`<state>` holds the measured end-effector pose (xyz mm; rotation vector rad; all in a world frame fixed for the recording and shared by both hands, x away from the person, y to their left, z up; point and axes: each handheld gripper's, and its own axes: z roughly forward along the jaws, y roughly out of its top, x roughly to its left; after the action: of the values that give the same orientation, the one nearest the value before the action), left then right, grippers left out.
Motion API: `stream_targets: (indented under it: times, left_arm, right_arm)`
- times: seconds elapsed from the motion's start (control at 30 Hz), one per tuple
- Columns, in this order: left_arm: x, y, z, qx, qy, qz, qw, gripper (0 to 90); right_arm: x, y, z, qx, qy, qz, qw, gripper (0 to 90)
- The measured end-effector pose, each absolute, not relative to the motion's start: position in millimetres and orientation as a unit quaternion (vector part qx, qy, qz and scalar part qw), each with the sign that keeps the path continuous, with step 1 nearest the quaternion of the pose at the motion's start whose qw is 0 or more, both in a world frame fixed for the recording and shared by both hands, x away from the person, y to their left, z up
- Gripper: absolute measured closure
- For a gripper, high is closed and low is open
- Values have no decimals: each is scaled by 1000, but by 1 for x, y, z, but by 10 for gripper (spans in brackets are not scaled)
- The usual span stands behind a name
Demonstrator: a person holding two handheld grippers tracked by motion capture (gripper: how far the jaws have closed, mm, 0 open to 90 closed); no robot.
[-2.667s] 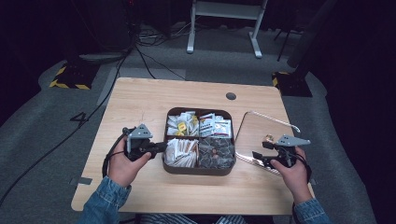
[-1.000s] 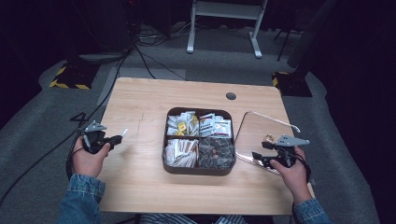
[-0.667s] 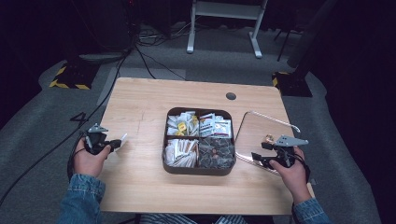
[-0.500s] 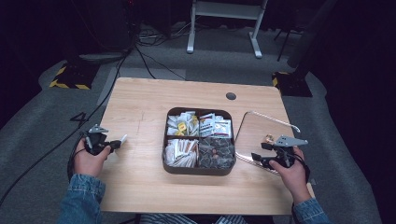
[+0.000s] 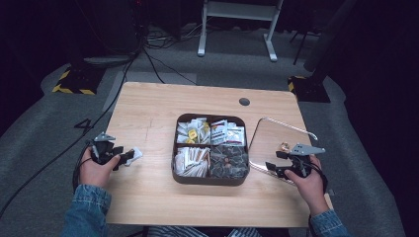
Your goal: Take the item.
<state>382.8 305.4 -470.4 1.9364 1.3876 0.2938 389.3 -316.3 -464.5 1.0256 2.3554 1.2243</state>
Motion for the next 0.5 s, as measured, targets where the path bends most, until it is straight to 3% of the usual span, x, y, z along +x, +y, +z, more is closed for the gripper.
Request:
stream_targets:
  times: [0.13,0.5]
  left_arm:
    - [381,304,-466,748,536,117,372,379]
    - [373,285,-447,754,511,131,391,355]
  right_arm:
    - [390,-316,-464,355,819,427,147,296]
    - [391,-314,-464,356,816,430,148,296]
